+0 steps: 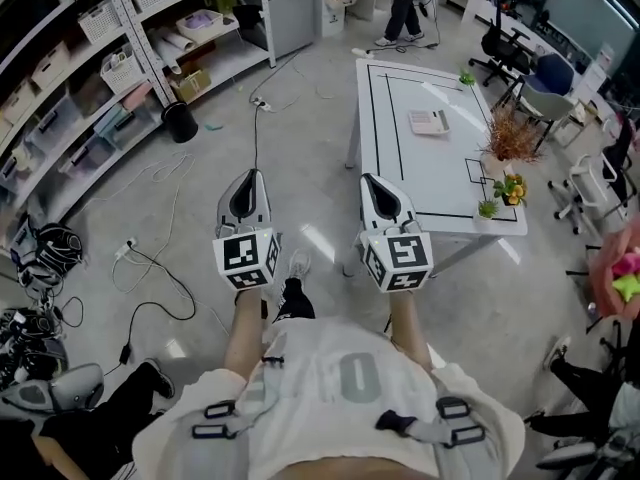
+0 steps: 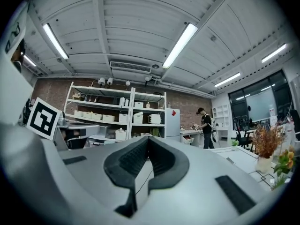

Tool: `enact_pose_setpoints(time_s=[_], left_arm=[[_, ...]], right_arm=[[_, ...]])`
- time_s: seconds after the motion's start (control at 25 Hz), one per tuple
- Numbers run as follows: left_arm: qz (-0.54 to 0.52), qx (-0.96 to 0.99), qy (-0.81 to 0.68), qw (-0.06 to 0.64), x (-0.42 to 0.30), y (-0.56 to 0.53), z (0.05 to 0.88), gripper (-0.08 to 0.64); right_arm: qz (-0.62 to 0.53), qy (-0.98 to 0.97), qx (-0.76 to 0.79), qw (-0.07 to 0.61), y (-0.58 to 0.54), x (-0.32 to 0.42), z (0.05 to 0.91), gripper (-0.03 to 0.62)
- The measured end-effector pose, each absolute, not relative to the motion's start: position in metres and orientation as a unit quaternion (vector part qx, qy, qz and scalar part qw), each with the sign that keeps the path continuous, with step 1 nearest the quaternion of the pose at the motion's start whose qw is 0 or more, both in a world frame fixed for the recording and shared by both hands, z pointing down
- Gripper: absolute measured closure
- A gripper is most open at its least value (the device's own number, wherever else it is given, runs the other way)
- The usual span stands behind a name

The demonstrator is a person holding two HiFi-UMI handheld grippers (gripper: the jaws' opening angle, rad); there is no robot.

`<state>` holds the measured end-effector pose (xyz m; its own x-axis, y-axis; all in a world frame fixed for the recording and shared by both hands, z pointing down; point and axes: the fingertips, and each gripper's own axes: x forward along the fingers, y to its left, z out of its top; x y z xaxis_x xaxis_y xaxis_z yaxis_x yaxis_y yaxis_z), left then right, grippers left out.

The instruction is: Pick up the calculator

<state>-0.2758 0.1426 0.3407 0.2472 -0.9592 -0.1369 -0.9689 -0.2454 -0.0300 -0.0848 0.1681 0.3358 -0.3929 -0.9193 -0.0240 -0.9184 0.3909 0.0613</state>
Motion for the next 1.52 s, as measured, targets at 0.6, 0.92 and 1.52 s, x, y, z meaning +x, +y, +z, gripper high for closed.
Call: enact_pose_setpoints(time_s=[0.6, 0.92, 1.52], left_arm=[[0.049, -0.806, 0.59, 0.027, -0.314, -0.074, 0.341, 0.54], [0.047, -0.836, 0.545, 0.042, -0.316, -0.184, 0.327, 0.54], [0.016, -0.831, 0.552, 0.071, -0.325, -0.238, 0.345, 0.54]], right_arm=[[-0.005, -0.826, 0.563, 0.015, -0.039, -0.134, 0.346, 0.584], [-0.009, -0.811, 0.584, 0.007, -0.139, -0.152, 0.329, 0.584], [-0.002, -0.812, 0.583, 0.017, -0.206, -0.176, 0.346, 0.584]])
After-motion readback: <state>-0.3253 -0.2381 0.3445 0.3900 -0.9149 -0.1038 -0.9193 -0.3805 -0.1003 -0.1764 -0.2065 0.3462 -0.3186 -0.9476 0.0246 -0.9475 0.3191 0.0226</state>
